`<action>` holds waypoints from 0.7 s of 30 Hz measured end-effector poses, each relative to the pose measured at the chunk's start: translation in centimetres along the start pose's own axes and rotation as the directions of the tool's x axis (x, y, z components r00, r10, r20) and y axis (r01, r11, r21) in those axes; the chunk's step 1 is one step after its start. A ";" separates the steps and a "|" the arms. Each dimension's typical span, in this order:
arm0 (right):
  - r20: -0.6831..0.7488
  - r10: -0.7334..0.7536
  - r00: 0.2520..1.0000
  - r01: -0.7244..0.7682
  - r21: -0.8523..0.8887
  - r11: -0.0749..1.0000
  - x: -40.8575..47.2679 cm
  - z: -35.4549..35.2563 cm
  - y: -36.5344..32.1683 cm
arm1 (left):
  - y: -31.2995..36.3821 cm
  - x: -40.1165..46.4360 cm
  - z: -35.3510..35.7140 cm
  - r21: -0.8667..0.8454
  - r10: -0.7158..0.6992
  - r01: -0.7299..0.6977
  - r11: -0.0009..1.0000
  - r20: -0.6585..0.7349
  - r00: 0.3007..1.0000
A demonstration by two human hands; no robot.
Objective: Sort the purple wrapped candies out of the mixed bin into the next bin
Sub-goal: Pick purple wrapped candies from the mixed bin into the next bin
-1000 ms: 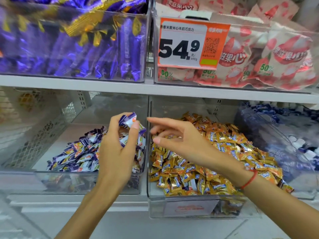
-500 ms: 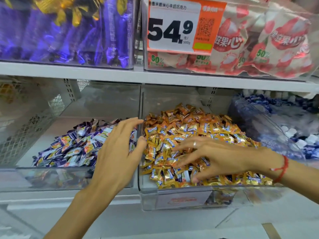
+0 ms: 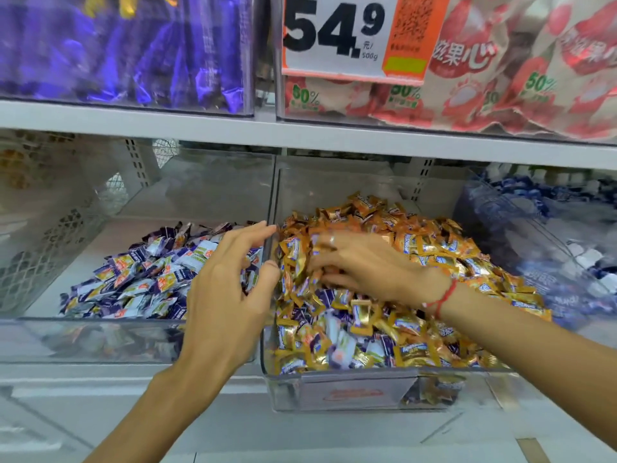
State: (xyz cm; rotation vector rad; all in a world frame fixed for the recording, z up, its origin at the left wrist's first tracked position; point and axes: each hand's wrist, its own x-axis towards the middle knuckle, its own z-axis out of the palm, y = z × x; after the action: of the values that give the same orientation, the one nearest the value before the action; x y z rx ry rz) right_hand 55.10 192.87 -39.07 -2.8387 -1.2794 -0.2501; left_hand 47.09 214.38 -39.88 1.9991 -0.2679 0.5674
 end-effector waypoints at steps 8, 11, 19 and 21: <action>-0.026 0.201 0.979 -0.199 0.071 0.977 -0.9 -3.0 1.2 | 0.2 0.1 -0.3 0.030 -0.002 0.001 1.000 0.028 1.000; -0.060 0.212 0.975 -0.204 0.112 0.972 -2.4 -4.3 0.0 | 0.2 0.1 -0.3 0.053 0.001 -0.003 0.999 0.037 0.999; 0.384 -0.062 0.921 -0.008 0.180 0.984 -3.8 -2.7 -3.9 | 0.7 0.4 -0.9 0.149 -0.019 0.004 0.989 0.097 0.995; 0.427 -0.120 0.896 0.091 0.089 0.992 -3.1 -1.8 -4.4 | 0.7 0.4 -1.2 0.140 -0.039 0.023 0.990 0.110 0.993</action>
State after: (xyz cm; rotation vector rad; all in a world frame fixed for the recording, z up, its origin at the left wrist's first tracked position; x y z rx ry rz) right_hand 49.57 193.30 -37.98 -2.8656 -1.4743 0.4440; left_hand 46.81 215.06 -38.65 2.1697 -0.2716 0.4649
